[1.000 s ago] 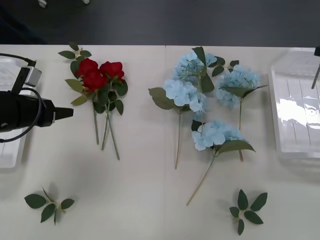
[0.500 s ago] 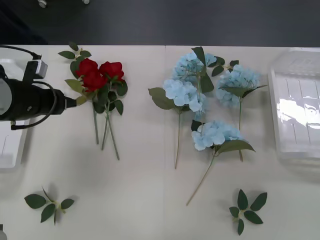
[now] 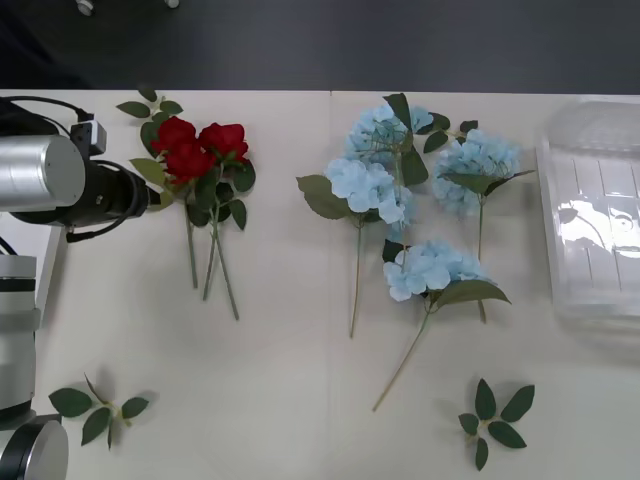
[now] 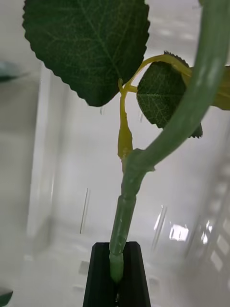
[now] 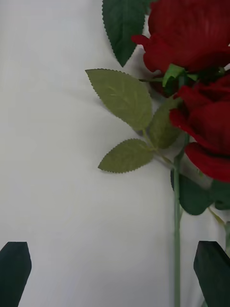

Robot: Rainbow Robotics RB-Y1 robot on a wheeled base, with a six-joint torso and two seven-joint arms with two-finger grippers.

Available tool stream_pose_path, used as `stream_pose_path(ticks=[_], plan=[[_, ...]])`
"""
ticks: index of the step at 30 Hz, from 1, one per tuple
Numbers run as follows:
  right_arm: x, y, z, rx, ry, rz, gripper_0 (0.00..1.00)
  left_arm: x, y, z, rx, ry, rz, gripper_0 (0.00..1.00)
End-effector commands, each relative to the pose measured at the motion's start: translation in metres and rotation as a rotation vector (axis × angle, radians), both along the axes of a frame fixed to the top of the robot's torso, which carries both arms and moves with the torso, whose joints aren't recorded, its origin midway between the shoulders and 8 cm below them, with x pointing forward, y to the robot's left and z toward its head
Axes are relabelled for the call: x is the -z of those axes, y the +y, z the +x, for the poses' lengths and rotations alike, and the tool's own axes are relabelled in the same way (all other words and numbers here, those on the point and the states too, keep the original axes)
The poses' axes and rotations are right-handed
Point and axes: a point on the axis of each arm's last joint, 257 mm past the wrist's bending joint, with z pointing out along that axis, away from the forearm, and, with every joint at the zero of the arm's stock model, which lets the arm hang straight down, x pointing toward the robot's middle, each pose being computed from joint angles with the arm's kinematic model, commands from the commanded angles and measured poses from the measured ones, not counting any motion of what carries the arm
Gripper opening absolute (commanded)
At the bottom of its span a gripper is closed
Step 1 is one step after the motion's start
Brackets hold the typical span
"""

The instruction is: Put the red flowers into the right box and the blue flowers into the left box

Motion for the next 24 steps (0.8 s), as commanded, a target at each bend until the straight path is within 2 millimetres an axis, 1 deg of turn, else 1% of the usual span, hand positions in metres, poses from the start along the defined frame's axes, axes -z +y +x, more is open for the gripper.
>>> stream_pose_path(ticks=[1,4,8,16,19,20,22,23,24], plan=[[0.004,-0.009,-0.007,0.089,0.037,-0.037,0.00,-0.014,0.006,0.021,-0.032,-0.052,0.015,1.00],[0.008,-0.015,-0.007,0.125,0.042,-0.063,0.00,-0.009,0.009,0.030,-0.045,-0.062,0.028,1.00],[0.011,-0.013,-0.004,0.154,0.041,-0.060,0.00,0.003,0.008,0.041,-0.052,-0.058,0.034,1.00],[0.014,-0.021,-0.006,0.184,0.048,-0.077,0.00,0.017,-0.004,0.055,-0.047,-0.062,0.023,1.00],[0.014,-0.023,-0.004,0.181,0.040,-0.085,0.00,0.024,-0.015,0.062,-0.039,-0.077,0.014,1.00],[0.014,-0.023,-0.004,0.177,0.038,-0.088,0.09,0.025,-0.019,0.064,-0.036,-0.084,0.014,1.00],[0.012,-0.026,-0.004,0.176,0.037,-0.100,0.33,0.026,-0.025,0.066,-0.031,-0.093,0.013,1.00],[0.012,-0.026,-0.004,0.174,0.036,-0.103,0.41,0.025,-0.026,0.067,-0.029,-0.098,0.015,1.00],[0.011,-0.028,-0.004,0.171,0.035,-0.112,0.47,0.025,-0.029,0.068,-0.027,-0.101,0.018,1.00]])
